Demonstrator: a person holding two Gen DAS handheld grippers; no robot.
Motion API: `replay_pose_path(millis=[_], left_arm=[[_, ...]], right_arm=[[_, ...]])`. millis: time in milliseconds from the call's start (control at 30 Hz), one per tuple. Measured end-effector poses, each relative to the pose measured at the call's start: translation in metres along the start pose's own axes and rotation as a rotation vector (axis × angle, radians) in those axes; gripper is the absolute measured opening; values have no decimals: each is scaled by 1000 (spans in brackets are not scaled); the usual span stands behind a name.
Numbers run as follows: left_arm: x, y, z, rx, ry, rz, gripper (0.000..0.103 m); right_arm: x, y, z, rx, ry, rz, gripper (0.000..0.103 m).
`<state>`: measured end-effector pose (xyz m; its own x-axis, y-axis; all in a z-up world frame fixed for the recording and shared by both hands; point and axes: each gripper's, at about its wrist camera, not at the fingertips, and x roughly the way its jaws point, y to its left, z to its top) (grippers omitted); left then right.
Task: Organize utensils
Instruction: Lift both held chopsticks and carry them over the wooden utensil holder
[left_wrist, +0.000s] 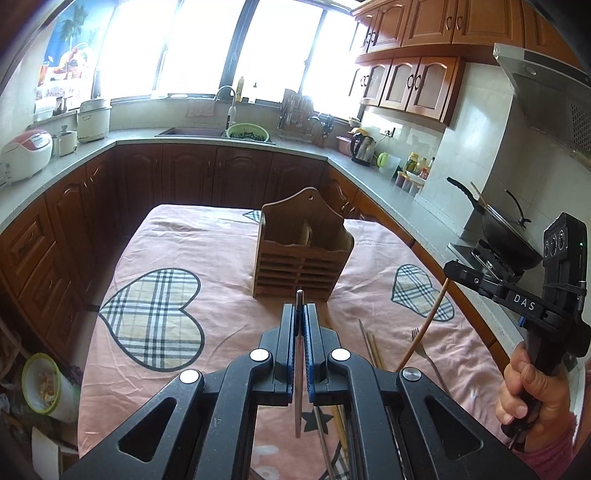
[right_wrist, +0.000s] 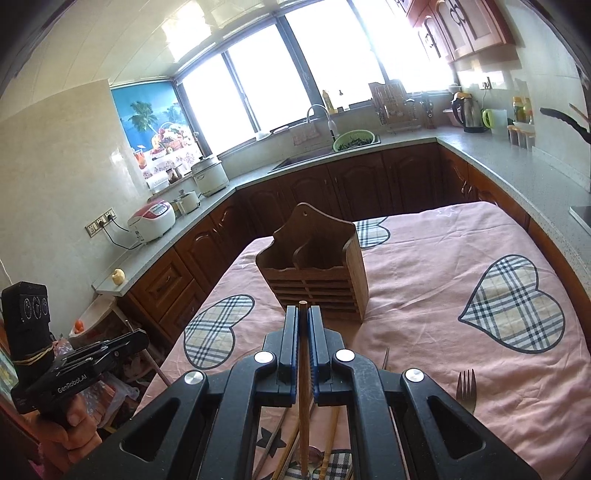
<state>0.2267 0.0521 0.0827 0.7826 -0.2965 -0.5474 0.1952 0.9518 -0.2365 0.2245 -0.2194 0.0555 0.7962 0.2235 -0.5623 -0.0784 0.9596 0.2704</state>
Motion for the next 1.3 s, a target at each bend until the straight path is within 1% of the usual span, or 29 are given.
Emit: replay_pose_path(millis=[133,333,567,833,933,1133,1200,1300], left_arm=[[-6,1,4,1,-30,3,3],[-4,5,15,2,-70,7,3],[6,12,34,-4,-117,13,3],[23,14,53,12,-172,19,3],[30,13,65,8,-206,25,3],[56,18,94,-11,-277,40,3],[69,22,103,-20,-301,49,3],[97,26,110,-30,-316,66,3]], right_arm=[[-9,5,13,-14,-44,1,5],[-10,6,31,-22,-93,-6,5],[-7,5,56,-16,-152,-10,5],[-1,1,82,5,-226,-16,5],[2,-4,95,25,-262,-20,5],[15,-17,126,71,-338,-37,5],[23,-22,137,76,-346,-45,5],[41,-28,147,91,-351,-61,5]])
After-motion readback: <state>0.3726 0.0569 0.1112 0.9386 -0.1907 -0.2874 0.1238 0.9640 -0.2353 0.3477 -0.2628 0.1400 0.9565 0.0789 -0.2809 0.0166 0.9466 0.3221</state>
